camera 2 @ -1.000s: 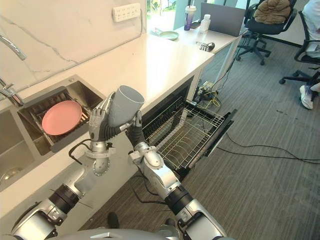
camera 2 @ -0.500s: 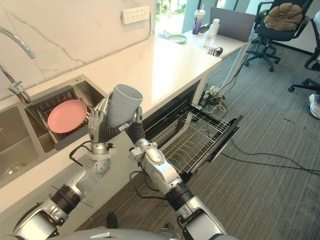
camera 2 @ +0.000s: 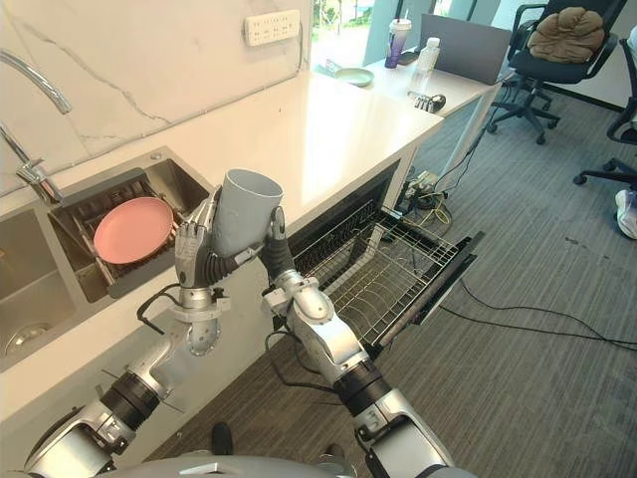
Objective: Walk over to the sink, pick up the cup, carry it to the dishwasher, place the cup inside the dishwasher, then close the dishwasher door
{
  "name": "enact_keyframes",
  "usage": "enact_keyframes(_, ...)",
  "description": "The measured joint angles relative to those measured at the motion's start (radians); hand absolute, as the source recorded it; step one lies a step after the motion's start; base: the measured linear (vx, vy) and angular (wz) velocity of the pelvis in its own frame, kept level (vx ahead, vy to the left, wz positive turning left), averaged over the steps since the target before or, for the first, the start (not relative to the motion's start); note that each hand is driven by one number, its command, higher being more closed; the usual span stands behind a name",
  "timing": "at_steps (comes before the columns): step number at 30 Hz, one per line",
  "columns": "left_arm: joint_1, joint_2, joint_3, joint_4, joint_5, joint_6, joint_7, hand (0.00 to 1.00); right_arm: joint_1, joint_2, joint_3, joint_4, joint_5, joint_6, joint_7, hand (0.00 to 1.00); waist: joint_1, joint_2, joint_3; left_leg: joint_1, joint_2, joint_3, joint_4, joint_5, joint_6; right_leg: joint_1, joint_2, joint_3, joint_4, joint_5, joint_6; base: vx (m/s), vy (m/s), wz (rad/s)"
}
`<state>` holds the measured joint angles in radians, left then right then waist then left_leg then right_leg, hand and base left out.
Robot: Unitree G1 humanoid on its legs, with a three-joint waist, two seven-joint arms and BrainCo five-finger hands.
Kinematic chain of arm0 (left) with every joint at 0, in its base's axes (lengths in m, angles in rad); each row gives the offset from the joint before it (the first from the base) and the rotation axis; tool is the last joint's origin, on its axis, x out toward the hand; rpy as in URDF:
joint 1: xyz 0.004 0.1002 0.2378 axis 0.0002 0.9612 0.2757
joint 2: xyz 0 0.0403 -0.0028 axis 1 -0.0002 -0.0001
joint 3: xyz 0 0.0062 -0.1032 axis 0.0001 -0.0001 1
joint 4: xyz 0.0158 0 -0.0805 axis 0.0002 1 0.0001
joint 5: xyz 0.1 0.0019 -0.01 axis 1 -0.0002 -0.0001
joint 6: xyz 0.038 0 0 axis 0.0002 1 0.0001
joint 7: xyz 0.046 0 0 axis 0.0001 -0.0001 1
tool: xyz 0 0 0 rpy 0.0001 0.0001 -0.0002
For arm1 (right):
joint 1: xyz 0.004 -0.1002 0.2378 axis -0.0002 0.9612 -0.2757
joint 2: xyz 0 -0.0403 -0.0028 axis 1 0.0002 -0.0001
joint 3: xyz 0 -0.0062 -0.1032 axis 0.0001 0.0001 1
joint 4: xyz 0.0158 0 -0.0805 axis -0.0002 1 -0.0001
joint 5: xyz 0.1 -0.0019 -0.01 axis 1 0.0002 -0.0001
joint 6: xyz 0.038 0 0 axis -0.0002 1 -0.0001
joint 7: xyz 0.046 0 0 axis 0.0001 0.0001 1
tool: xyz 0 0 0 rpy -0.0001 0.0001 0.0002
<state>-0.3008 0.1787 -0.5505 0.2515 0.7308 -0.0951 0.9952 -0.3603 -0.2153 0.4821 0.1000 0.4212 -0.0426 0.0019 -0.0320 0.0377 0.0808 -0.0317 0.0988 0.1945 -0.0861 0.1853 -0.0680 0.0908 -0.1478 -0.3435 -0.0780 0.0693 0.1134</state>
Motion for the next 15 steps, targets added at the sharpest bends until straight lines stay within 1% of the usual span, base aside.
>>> enact_keyframes(2, 0.000, 0.001, 0.000, 0.000, -0.001, 0.000, 0.001, 1.00, -0.013, -0.021, 0.000, -0.008, -0.033, 0.002, 0.001, 0.00, 0.001, -0.002, 0.002, 0.000, 0.000, 0.000, 0.000, -0.001, -0.001, 0.000, 0.001, 0.000, -0.001, 0.001, -0.002, 0.00, 0.000, 0.00)
enact_keyframes(6, 0.000, 0.001, 0.001, -0.001, -0.002, 0.000, 0.007, 1.00, -0.058, -0.061, 0.001, -0.008, -0.026, 0.009, 0.024, 0.00, 0.004, -0.003, 0.003, 0.000, 0.002, 0.000, 0.000, -0.001, -0.001, 0.003, 0.005, 0.000, -0.002, 0.006, -0.007, 0.00, 0.000, 0.00)
enact_keyframes(7, 0.000, 0.001, 0.001, -0.001, -0.002, 0.000, 0.008, 1.00, -0.065, -0.069, 0.003, -0.008, -0.005, 0.020, 0.037, 0.00, 0.006, -0.003, 0.003, 0.000, 0.003, 0.000, 0.000, -0.001, -0.002, 0.003, 0.006, 0.000, -0.003, 0.006, -0.008, 0.00, 0.000, 0.00)
enact_keyframes(10, 0.000, 0.006, 0.002, -0.001, -0.002, 0.000, 0.010, 1.00, -0.087, -0.075, 0.004, -0.008, 0.066, 0.047, 0.046, 0.00, 0.008, -0.003, 0.003, 0.002, 0.008, -0.003, 0.000, -0.002, -0.003, 0.007, 0.011, -0.001, -0.003, 0.006, -0.008, 0.00, 0.000, 0.00)
enact_keyframes(11, 0.000, 0.006, 0.002, -0.001, -0.002, 0.000, 0.010, 1.00, -0.087, -0.075, 0.004, -0.008, 0.067, 0.047, 0.046, 0.00, 0.008, -0.003, 0.003, 0.002, 0.008, -0.003, 0.000, -0.002, -0.003, 0.007, 0.011, -0.001, -0.003, 0.006, -0.008, 0.00, 0.000, 0.00)
enact_keyframes(13, 0.000, 0.011, 0.002, -0.001, -0.002, -0.001, 0.010, 1.00, -0.089, -0.075, 0.005, -0.008, 0.133, 0.060, 0.064, 0.00, 0.013, -0.002, 0.005, 0.007, 0.012, -0.004, 0.000, -0.003, -0.007, 0.012, 0.016, -0.003, -0.003, 0.004, -0.008, 0.00, 0.000, 0.00)
enact_keyframes(15, 0.000, 0.014, 0.002, -0.002, -0.004, -0.001, 0.010, 1.00, -0.093, -0.075, 0.006, -0.008, 0.151, 0.069, 0.067, 0.00, 0.015, -0.001, 0.007, 0.007, 0.014, -0.005, 0.000, -0.003, -0.008, 0.013, 0.017, -0.004, -0.003, 0.002, -0.010, 0.00, 0.000, 0.00)
